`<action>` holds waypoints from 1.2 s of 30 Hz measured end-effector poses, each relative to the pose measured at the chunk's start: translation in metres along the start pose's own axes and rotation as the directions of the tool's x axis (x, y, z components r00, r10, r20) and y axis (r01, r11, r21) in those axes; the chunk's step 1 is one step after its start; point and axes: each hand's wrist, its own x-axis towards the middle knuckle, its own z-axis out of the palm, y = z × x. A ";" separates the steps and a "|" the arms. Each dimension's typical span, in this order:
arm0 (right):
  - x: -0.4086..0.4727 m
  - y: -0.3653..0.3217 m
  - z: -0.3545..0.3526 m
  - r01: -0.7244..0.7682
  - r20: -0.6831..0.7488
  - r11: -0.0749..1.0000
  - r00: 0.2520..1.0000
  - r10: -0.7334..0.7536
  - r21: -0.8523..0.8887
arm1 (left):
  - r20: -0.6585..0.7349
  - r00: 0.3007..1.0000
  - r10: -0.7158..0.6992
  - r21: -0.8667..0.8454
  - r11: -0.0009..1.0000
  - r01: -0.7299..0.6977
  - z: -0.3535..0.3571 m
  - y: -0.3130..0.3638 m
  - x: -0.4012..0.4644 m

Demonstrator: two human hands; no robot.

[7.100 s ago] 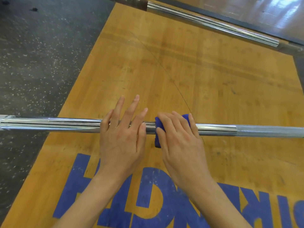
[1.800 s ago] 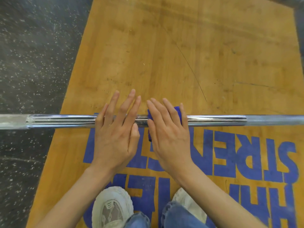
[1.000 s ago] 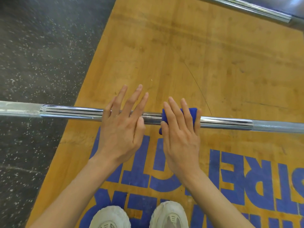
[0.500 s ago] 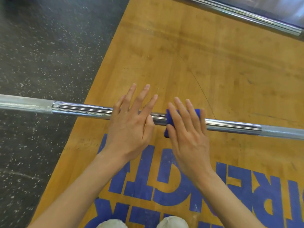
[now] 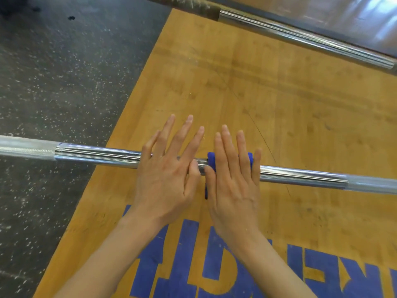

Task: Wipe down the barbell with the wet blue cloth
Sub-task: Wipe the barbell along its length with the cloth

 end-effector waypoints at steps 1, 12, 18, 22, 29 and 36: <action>0.008 -0.004 0.002 -0.024 -0.002 1.000 1.000 0.024 -0.002 | 0.000 1.000 0.016 -0.004 1.000 -0.016 0.000 -0.002 0.003; 0.019 0.004 0.019 0.169 -0.019 0.986 0.986 -0.169 -0.007 | -0.042 0.999 -0.007 -0.076 0.997 0.004 0.009 -0.019 0.007; 0.026 0.013 0.022 0.035 -0.063 0.999 0.997 -0.035 0.002 | -0.030 1.000 0.004 -0.076 0.997 -0.006 0.012 -0.024 0.021; 0.041 0.021 0.023 0.132 -0.041 0.990 0.991 -0.130 0.053 | -0.042 0.999 0.017 -0.058 0.998 -0.019 0.012 -0.027 0.030; 0.070 0.012 0.030 0.003 -0.127 0.986 0.992 0.018 0.165 | -0.059 0.998 0.015 -0.030 0.999 -0.017 0.016 -0.030 0.043; 0.039 0.031 0.038 0.135 -0.108 0.991 0.985 -0.135 -0.011 | -0.056 0.998 0.019 -0.008 1.000 -0.019 0.017 -0.032 0.048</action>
